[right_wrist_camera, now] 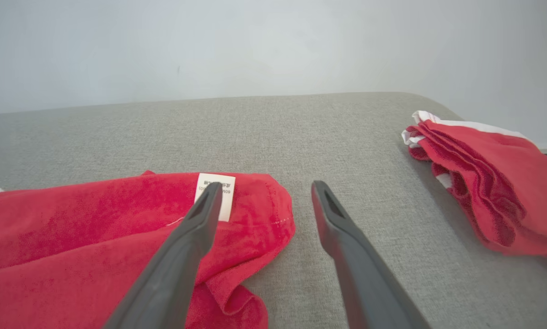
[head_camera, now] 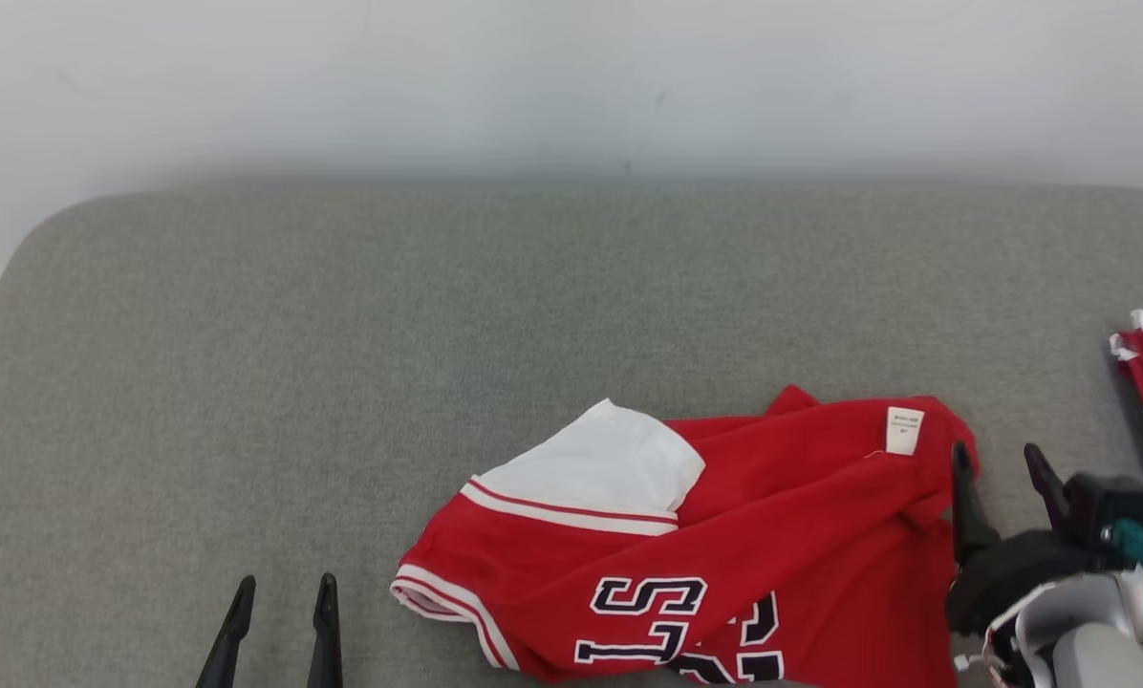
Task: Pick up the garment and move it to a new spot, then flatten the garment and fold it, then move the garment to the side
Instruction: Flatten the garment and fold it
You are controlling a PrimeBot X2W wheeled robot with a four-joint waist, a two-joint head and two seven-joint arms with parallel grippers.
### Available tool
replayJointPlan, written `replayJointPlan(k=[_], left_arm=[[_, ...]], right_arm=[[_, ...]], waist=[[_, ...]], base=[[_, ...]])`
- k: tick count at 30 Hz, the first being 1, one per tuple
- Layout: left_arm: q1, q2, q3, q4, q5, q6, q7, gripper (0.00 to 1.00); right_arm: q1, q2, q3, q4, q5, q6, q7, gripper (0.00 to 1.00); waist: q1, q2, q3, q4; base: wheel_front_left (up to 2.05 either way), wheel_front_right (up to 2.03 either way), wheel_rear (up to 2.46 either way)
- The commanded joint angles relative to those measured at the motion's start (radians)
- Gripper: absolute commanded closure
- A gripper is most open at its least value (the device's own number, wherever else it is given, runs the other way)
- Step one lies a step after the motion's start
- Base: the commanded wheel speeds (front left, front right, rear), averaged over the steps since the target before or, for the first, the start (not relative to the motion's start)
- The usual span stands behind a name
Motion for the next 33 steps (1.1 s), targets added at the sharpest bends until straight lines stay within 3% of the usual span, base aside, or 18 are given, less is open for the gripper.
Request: replayJointPlan(k=[1,18,33], left_arm=[[0.019,0.000,0.006,0.003,-0.004,0.001,-0.003,0.00],[0.068,-0.004,0.047,0.011,-0.015,0.001,-0.003,0.00],[0.082,-0.005,0.057,0.031,-0.025,0.001,-0.003,0.00]], right_arm=[[0.047,0.003,0.019,-0.035,0.013,-0.003,-0.033,0.00],[0.319,0.000,0.178,-0.279,0.087,-0.003,-0.180,0.00],[0.392,0.010,0.242,-0.305,0.099,-0.003,-0.212,0.00]], waist=[[0.0000,0.0000,-0.043,-0.032],[0.0000,0.0000,-0.125,-0.103],[0.0000,0.0000,-0.141,-0.136]], base=[[0.00,0.00,0.00],[0.00,0.00,0.00],[0.00,0.00,0.00]])
